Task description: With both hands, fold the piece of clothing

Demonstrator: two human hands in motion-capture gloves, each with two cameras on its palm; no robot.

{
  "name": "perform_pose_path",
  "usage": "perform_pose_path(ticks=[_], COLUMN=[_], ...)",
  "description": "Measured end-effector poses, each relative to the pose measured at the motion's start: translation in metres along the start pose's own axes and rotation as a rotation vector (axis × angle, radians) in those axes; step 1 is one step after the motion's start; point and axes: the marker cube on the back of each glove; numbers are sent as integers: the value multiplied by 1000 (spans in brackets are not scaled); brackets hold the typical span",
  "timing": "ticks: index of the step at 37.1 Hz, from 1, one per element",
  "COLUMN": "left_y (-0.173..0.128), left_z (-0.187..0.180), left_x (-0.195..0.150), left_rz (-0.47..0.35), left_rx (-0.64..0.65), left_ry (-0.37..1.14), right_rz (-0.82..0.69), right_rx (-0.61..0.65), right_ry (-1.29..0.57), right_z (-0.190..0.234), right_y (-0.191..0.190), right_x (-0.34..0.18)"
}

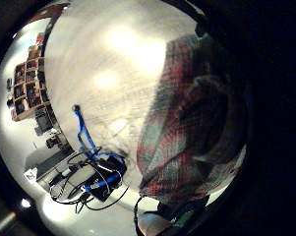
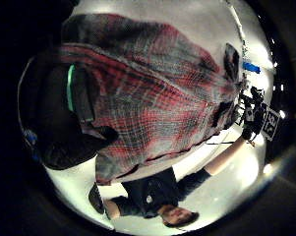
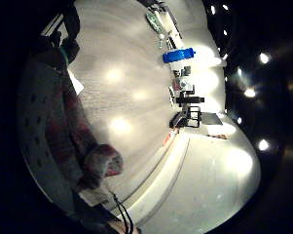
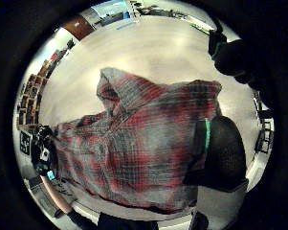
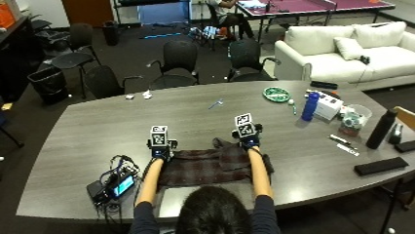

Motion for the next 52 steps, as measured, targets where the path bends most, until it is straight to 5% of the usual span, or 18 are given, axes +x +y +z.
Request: perform_pose_path(ticks=[5,10,14,24,28,38,43,52], left_y=[0,36,62,47,32,37,34,35], left_z=[-19,-35,-10,62,77,91,90,72], left_x=[4,8,13,15,15,8,13,11], left_rz=[-42,81,128,2,14,-44,18,-26], left_rx=[189,439,311,188,230,56,34,23], left_ry=[12,127,124,-56,-102,-45,-31,35], right_rz=[97,175,249,331,314,331,349,401], right_rx=[-71,-223,-264,-488,-480,-416,-351,-325], right_ry=[-2,-58,-97,-207,-229,-273,-294,-289], right_z=[8,20,38,101,118,126,124,122], right_y=[10,44,60,69,61,50,42,39], right_x=[60,88,103,100,92,76,73,71])
